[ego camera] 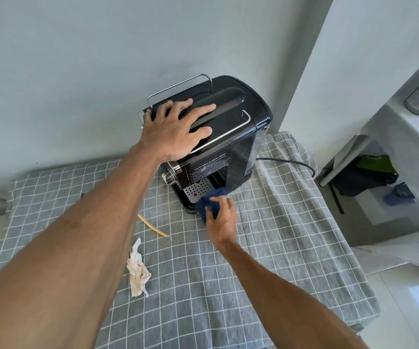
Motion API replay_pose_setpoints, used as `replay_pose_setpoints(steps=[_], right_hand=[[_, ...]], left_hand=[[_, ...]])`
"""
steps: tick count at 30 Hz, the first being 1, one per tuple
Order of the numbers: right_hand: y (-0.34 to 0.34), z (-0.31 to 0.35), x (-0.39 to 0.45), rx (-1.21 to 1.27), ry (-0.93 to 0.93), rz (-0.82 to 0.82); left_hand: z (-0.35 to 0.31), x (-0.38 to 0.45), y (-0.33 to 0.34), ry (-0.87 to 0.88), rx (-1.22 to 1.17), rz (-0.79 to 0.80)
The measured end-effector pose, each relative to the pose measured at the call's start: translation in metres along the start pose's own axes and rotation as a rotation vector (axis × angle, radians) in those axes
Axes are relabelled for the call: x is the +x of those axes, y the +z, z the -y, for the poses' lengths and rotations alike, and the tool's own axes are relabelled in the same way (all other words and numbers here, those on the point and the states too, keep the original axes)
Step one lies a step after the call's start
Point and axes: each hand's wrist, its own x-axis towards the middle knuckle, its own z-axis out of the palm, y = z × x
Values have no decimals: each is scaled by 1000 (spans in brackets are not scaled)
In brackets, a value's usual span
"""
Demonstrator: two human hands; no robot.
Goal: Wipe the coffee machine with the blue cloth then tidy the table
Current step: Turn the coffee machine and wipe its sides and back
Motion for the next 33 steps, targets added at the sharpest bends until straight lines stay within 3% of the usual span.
replay_pose_setpoints(steps=[3,6,8,12,14,17,22,25,28,29,31,33], right_hand=[[-14,4,13,23,60,-210],[-6,12,15,51,-14,-200],[3,6,7,-71,-71,-102],[11,-10,-1,-439,-392,255],[5,-5,8,-452,-329,251],[8,1,11,-501,-235,107],[-3,-2,4,-611,-427,362],[-27,-13,16,-517,-366,208],[-52,2,23,79,-84,-47],[-60,10,29,157,-12,-122],[-74,34,41,193,116,-272],[-88,63,51,181,91,-430]], left_hand=[[0,0,0,-3,-6,-2],[0,2,0,0,-10,-2],[0,1,0,-2,-4,-8],[-1,0,1,1,-10,-3],[-1,0,1,2,-11,-4],[-1,0,1,0,-18,-5],[2,2,2,10,-6,-9],[2,3,3,8,-2,-14],[3,3,3,10,11,-15],[2,3,3,11,14,-15],[2,3,3,10,16,-17],[1,3,3,8,15,-13]])
